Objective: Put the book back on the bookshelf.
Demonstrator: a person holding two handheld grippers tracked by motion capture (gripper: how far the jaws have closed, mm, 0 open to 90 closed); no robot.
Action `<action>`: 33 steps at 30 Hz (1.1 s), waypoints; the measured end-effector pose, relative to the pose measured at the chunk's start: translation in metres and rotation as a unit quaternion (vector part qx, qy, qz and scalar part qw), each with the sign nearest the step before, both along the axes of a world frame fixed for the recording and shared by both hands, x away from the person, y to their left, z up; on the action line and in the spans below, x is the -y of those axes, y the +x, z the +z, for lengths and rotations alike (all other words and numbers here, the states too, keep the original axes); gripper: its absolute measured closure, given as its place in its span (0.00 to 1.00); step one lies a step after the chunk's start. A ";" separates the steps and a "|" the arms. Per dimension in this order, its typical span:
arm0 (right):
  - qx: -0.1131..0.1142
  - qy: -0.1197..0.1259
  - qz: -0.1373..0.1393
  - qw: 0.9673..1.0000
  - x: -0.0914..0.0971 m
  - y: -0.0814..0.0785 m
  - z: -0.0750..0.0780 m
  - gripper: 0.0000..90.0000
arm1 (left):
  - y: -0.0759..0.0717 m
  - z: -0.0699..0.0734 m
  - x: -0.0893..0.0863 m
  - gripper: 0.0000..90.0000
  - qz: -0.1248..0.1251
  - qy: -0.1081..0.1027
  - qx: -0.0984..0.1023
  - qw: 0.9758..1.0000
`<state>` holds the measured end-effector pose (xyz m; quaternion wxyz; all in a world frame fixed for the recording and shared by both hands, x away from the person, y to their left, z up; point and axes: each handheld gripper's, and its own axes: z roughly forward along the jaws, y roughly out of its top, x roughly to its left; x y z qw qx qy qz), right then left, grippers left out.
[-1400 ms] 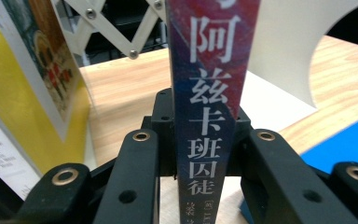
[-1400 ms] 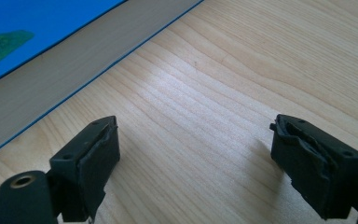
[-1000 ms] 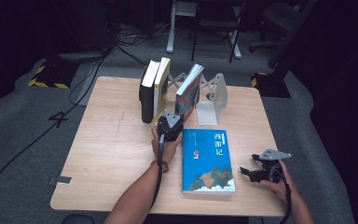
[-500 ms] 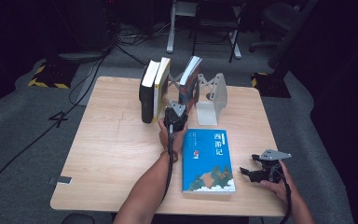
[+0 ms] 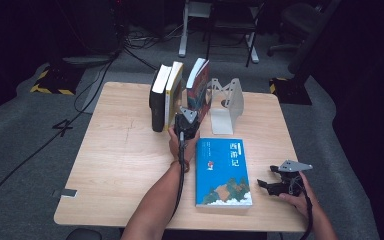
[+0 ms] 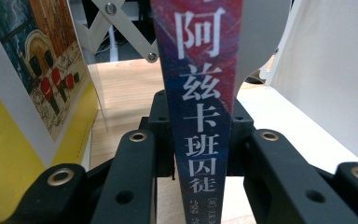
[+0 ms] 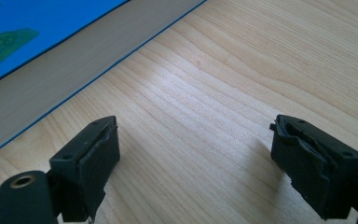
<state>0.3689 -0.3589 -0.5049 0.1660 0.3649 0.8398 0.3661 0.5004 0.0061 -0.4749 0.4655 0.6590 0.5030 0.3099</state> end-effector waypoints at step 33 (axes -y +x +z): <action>0.000 0.000 -0.001 1.000 0.000 0.000 0.000 0.17 | 0.006 -0.004 0.003 0.68 0.006 0.043 -0.007 0.999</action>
